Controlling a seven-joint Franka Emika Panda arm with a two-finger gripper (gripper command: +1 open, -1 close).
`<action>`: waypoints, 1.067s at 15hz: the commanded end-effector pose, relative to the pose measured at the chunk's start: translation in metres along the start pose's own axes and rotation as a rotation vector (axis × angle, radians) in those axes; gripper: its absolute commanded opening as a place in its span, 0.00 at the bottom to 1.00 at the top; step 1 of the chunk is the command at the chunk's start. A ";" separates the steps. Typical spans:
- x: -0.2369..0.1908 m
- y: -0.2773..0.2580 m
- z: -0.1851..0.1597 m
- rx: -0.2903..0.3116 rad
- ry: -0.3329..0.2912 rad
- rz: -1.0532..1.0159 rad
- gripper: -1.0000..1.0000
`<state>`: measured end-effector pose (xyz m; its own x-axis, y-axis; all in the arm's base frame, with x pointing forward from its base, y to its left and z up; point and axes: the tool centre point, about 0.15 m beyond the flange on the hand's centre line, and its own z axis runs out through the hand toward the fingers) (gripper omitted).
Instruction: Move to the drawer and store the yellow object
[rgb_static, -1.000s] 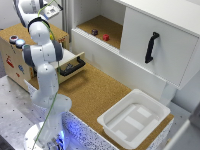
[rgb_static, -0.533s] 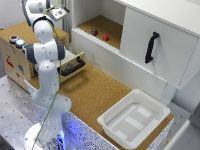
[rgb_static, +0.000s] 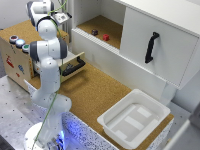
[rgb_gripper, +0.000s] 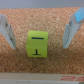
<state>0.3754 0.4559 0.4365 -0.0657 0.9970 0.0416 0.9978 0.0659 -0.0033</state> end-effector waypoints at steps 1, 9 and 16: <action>0.001 0.003 0.015 0.033 0.072 0.024 0.00; -0.018 -0.008 -0.009 -0.050 0.085 0.140 0.00; -0.080 -0.056 -0.024 -0.064 0.018 0.210 0.00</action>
<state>0.3676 0.4256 0.4607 0.1053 0.9943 0.0147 0.9944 -0.1051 -0.0138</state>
